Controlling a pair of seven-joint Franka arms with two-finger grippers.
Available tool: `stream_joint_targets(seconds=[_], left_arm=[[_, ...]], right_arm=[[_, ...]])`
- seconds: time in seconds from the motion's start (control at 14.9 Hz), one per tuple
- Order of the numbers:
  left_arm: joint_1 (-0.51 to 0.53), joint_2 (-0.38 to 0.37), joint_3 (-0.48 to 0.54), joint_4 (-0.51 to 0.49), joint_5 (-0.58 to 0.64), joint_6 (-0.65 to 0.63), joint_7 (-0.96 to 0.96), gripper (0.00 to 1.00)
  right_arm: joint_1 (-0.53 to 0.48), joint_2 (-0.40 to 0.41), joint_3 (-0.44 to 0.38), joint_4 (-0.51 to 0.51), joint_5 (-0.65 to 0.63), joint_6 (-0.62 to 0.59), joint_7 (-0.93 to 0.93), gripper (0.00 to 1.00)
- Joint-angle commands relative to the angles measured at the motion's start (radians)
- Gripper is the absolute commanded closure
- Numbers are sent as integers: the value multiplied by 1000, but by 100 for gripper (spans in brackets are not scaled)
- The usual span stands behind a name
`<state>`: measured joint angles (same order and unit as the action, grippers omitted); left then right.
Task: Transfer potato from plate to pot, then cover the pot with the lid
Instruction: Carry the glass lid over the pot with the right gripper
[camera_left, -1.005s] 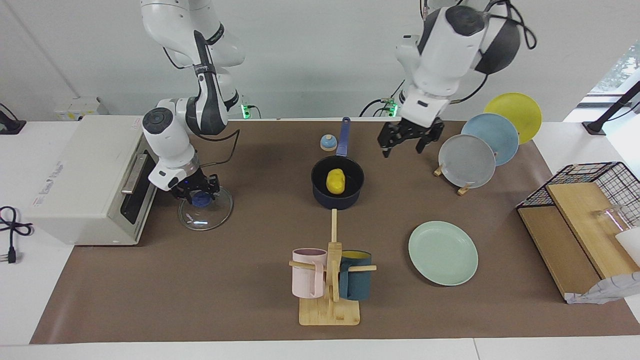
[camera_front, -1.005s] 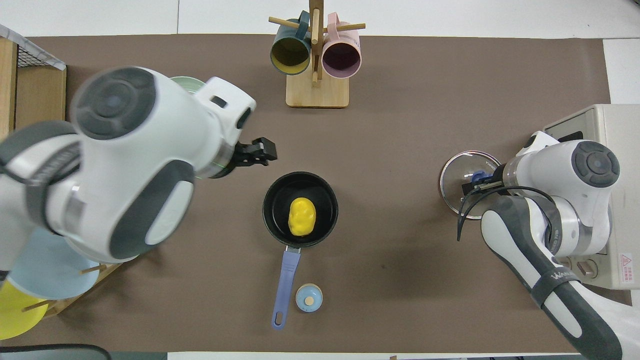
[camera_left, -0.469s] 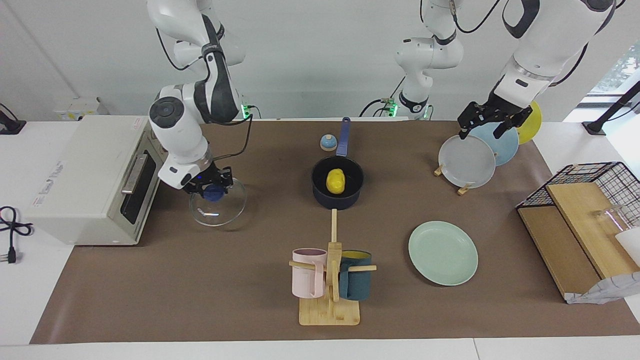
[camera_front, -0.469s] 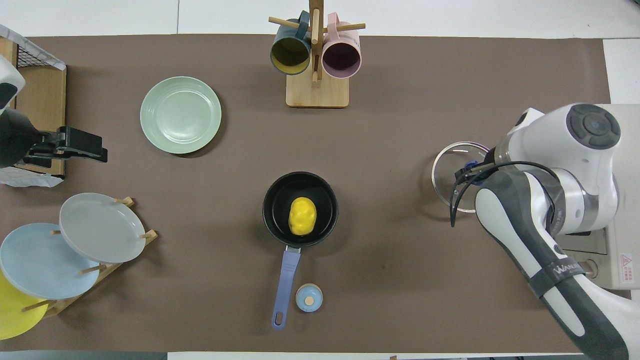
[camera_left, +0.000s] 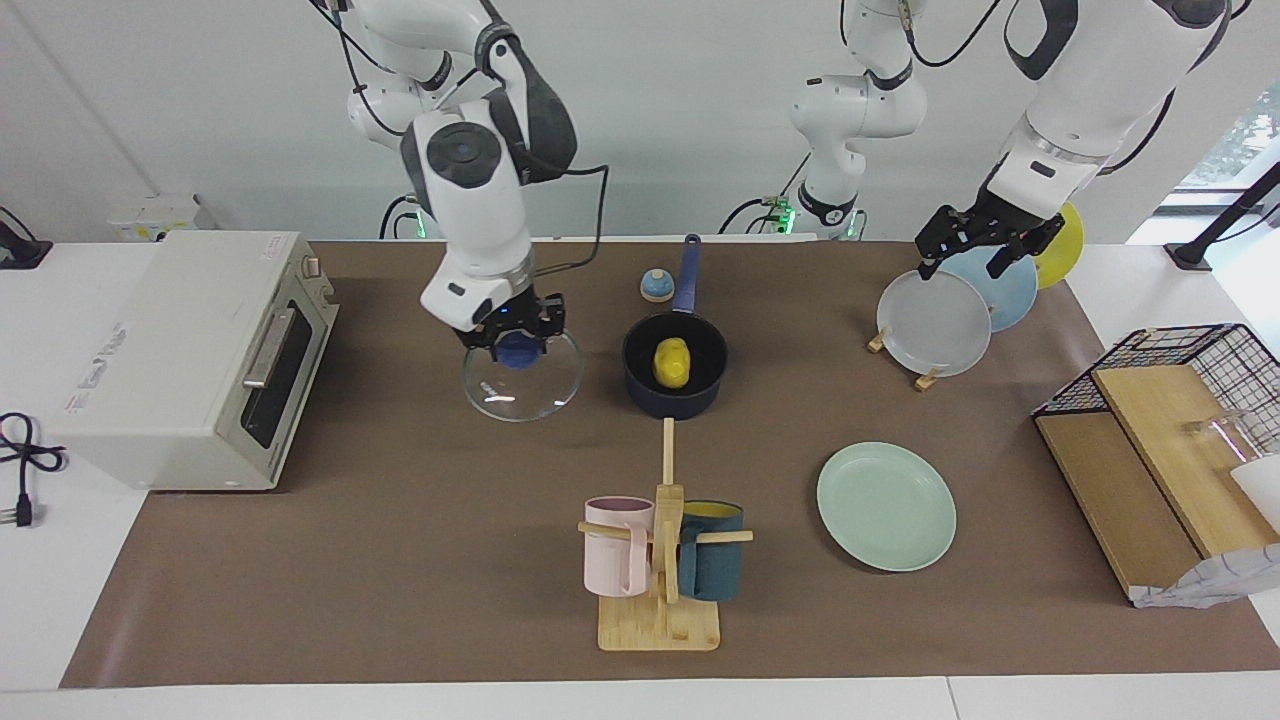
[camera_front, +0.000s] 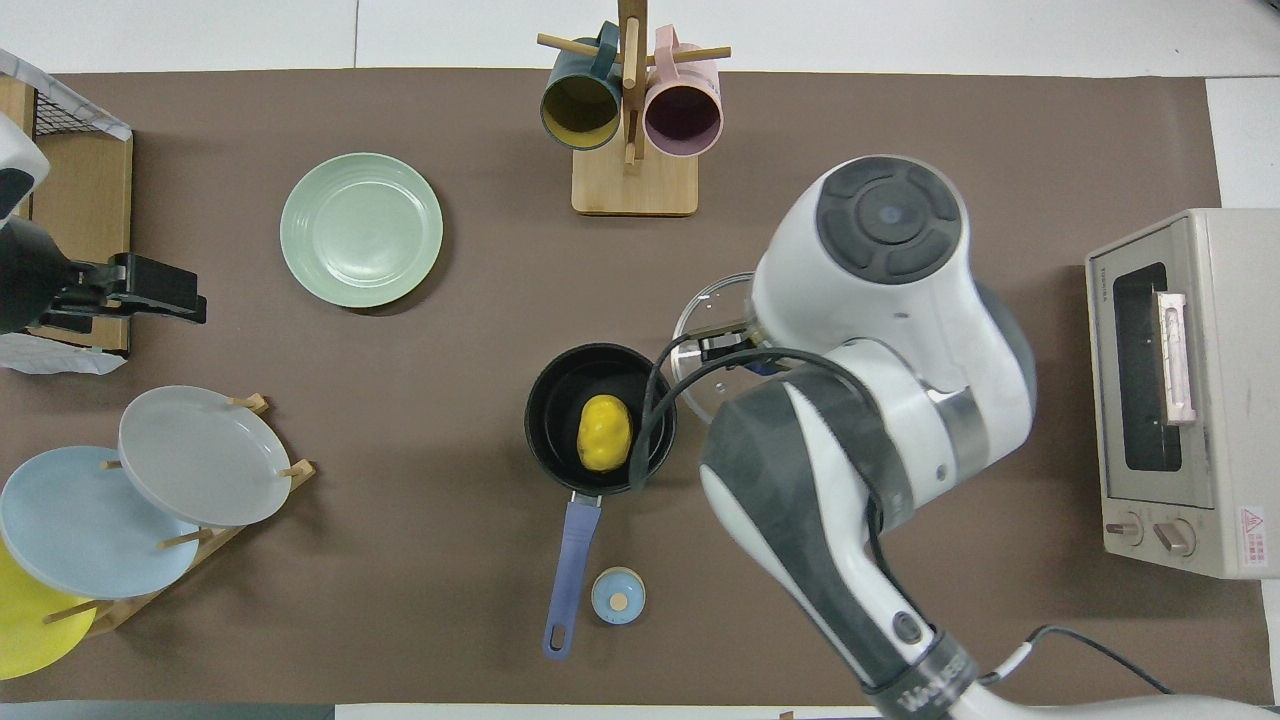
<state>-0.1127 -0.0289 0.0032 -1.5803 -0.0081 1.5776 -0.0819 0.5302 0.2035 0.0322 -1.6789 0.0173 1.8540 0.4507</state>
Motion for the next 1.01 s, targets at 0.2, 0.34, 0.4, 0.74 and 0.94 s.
stream_joint_targets(seconds=[0.2,0.34,0.4,0.74,0.94], left_arm=[[54,-22,-41,-4,4,-83,39,0],[54,-22,-42,-27,-21,-104,30,0],[54,-22,-43,-43,-23,-93,22,0],[54,6,-34,23,-41,-36,19,0],[51,6,-32,17,-39,-19,21,0]], right_arm=[[118,25,-5,-27,9,111,163,82],[160,31,-5,-39,9,145,221,82],[165,36,-5,-47,7,151,223,82],[198,97,-5,-42,6,177,238,82],[203,96,-5,-44,6,166,238,82]])
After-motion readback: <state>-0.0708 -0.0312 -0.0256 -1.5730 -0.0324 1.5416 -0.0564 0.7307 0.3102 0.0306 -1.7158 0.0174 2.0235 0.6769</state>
